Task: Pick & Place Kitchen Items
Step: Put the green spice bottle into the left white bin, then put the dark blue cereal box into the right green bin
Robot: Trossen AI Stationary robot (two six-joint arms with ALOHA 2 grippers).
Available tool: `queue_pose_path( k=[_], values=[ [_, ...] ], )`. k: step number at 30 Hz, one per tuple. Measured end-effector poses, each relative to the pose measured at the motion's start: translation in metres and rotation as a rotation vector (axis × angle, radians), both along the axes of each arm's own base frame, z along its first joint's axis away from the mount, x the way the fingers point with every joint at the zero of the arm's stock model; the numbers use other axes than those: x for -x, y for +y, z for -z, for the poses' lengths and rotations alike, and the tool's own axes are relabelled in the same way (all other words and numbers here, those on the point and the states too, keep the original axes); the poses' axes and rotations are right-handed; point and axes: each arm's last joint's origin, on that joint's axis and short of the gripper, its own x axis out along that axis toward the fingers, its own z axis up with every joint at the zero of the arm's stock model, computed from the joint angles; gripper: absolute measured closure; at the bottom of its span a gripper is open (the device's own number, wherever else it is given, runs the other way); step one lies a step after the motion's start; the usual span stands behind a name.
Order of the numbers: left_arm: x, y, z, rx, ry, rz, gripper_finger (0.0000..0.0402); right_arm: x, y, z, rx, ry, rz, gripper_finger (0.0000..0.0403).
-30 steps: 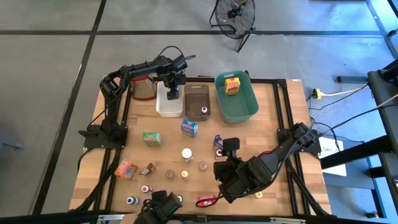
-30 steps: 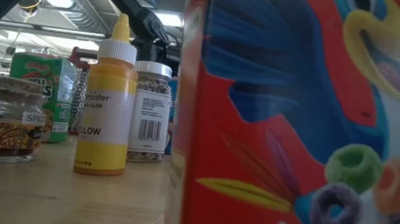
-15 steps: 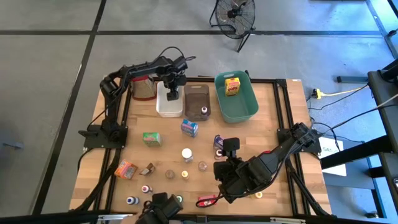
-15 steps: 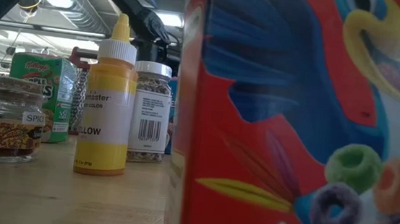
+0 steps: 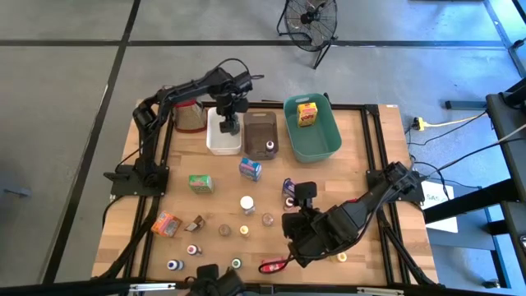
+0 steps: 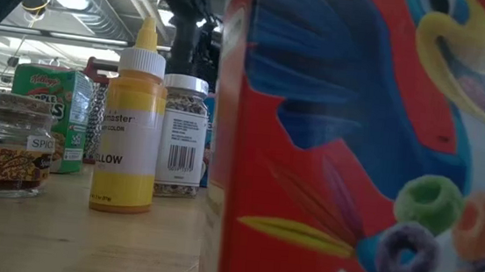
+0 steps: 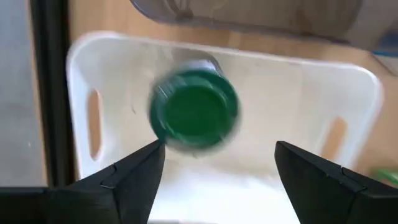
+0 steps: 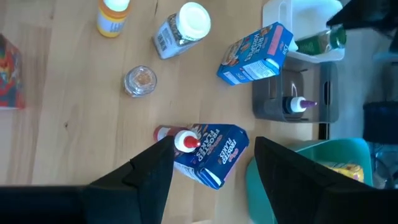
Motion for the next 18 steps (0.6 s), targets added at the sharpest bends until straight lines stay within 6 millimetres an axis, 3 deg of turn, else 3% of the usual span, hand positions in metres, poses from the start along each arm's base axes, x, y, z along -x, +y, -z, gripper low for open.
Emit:
queue_pose_path(
  k=[5,10,18],
  values=[
    [0.01,-0.012,-0.021,0.04,0.002,-0.037,0.0102,-0.002,-0.004,0.001,-0.051,0.043,-0.001,0.0168],
    [0.023,-0.028,-0.049,0.059,-0.058,-0.089,0.0102,-0.007,-0.01,0.001,-0.073,0.059,0.015,0.0127],
    [0.054,-0.077,-0.099,-0.005,-0.187,-0.118,0.0103,-0.017,-0.028,0.001,-0.108,0.043,0.113,0.0074]
  ],
)
